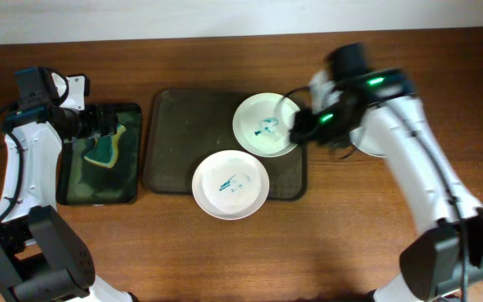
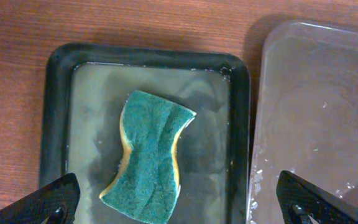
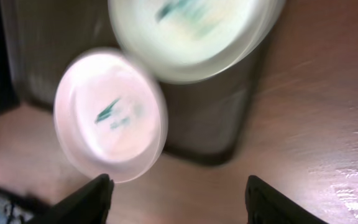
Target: Clean dirty plates on tray and stack at the side
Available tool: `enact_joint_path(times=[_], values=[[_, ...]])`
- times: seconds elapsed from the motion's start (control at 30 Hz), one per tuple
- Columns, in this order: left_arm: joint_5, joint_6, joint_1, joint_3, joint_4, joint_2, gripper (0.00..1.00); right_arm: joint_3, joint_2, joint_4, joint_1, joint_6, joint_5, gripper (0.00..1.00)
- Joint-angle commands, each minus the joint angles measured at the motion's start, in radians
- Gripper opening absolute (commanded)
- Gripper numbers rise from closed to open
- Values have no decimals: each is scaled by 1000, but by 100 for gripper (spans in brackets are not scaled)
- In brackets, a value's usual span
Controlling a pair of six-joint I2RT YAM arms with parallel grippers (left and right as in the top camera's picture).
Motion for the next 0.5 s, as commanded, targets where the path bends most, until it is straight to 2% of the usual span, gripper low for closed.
enact_joint_path(times=[0.0, 0.03, 0.1, 0.13, 0.23, 0.37, 0.4, 0.43, 0.47], values=[[11, 2, 6, 2, -2, -6, 99, -179, 8, 96, 145, 130, 64, 71], [11, 2, 6, 2, -2, -6, 99, -236, 8, 140, 172, 160, 64, 73], [11, 2, 6, 2, -2, -6, 99, -340, 8, 254, 221, 212, 63, 88], [11, 2, 6, 2, -2, -6, 99, -371, 8, 314, 237, 249, 65, 90], [11, 2, 6, 2, -2, -6, 99, -386, 40, 423, 250, 256, 64, 90], [11, 2, 6, 2, -2, -6, 100, -386, 160, 450, 249, 256, 64, 88], [11, 2, 6, 2, -2, -6, 99, -386, 178, 462, 250, 256, 62, 81], [11, 2, 6, 2, -2, -6, 99, -386, 187, 480, 249, 256, 58, 59], [11, 2, 6, 2, -2, -6, 99, -386, 187, 496, 250, 256, 55, 50]])
